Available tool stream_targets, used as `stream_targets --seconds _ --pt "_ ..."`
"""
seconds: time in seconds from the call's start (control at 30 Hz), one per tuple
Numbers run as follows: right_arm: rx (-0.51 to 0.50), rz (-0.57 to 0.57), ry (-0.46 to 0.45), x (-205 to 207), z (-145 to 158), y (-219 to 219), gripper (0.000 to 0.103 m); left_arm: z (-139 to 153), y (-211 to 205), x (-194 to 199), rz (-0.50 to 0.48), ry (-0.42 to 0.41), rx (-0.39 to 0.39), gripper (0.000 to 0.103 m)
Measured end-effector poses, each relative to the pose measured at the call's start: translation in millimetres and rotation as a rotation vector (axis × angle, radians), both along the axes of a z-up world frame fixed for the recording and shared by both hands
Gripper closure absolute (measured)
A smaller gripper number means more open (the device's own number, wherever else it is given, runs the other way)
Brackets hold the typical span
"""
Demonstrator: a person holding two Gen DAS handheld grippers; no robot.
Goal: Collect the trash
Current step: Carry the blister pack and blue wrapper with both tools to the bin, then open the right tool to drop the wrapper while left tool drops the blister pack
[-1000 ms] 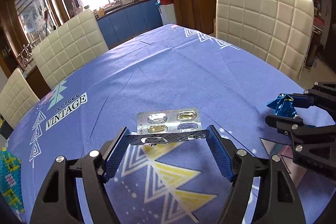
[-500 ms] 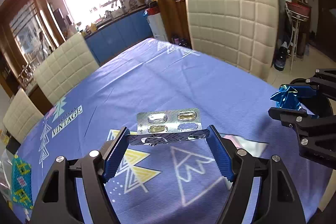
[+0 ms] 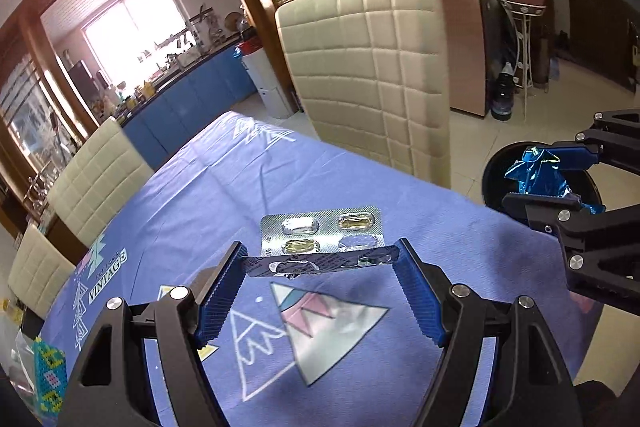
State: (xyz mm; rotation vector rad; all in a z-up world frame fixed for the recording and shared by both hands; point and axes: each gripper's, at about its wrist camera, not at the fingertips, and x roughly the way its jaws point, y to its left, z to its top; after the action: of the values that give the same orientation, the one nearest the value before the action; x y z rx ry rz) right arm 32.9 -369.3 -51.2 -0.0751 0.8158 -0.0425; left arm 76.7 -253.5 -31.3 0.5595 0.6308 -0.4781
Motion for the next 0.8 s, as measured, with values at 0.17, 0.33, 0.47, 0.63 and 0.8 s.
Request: stream_targets --seconds 0.17,0.33,0.47,0.63,0.8 --pt "0.012 -0.035 -0.014 -13 0 -24 0.061 -1 -28 -10 -0.037 -0.008 0.017 0.03" --pt "0.002 -0.073 -0.024 -24 -1 -46 0.06 -2 -54 -18 -0.068 -0.004 0.023 0.03" --pt "-0.001 -0.108 -0.041 -33 0 -63 0.059 -5 -77 -21 -0.084 0.009 0.029 0.03" --pt "0.002 -0.157 -0.055 -42 -1 -86 0.059 -8 -101 -25 -0.114 0.023 0.023 0.03" --pt "0.011 -0.195 -0.052 -45 -5 -104 0.059 -11 -122 -31 -0.149 0.028 0.028 0.03"
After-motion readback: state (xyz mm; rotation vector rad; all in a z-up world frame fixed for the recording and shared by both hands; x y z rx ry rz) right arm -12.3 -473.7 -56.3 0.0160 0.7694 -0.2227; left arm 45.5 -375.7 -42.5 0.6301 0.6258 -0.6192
